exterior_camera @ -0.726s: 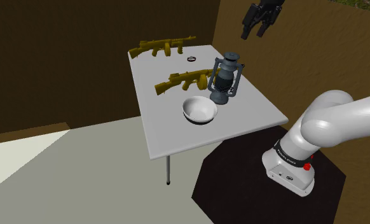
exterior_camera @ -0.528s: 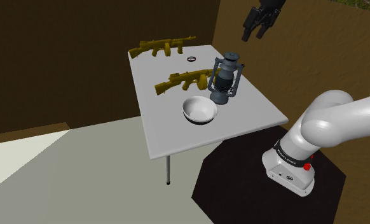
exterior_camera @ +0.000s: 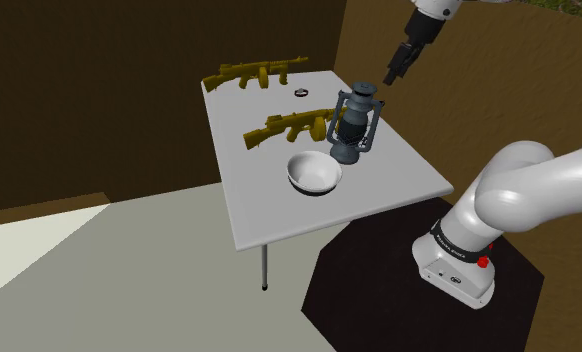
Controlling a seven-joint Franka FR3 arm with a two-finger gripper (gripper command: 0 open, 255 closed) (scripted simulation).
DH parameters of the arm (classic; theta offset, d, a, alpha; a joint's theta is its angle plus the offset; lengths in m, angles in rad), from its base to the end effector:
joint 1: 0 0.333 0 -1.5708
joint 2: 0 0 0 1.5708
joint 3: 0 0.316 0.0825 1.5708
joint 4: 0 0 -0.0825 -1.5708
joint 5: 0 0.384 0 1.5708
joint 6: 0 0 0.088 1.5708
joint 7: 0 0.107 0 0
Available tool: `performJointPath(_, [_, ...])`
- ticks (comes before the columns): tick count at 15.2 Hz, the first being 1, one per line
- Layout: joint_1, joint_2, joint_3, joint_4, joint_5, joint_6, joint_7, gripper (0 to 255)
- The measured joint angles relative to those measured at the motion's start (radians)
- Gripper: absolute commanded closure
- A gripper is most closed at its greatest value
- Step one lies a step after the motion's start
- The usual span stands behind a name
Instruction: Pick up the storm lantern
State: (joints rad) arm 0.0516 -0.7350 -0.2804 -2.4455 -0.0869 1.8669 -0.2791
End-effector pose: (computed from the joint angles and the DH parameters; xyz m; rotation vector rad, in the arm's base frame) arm 0.3372 -0.1019 0.5474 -3.0568 -0.1945 -0.2404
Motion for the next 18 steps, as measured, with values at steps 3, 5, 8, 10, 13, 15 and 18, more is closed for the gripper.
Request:
performJointPath(3, [0.021,0.054,-0.084,-0.021,-0.024,0.078,-0.143,0])
performJointPath(5, [0.043,0.11,-0.144,-0.008,-0.03,0.125,-0.24,0])
performJointPath(8, [0.065,0.164,-0.212,-0.029,-0.037,0.201,-0.353,0])
performJointPath(10, [0.07,0.183,-0.229,-0.043,-0.037,0.235,-0.375,0])
performJointPath(13, [0.072,0.199,-0.243,-0.069,-0.037,0.277,-0.388,0])
performJointPath(15, [0.073,0.21,-0.251,-0.086,-0.037,0.304,-0.394,0])
performJointPath(18, [0.075,0.214,-0.253,-0.093,-0.037,0.316,-0.394,255])
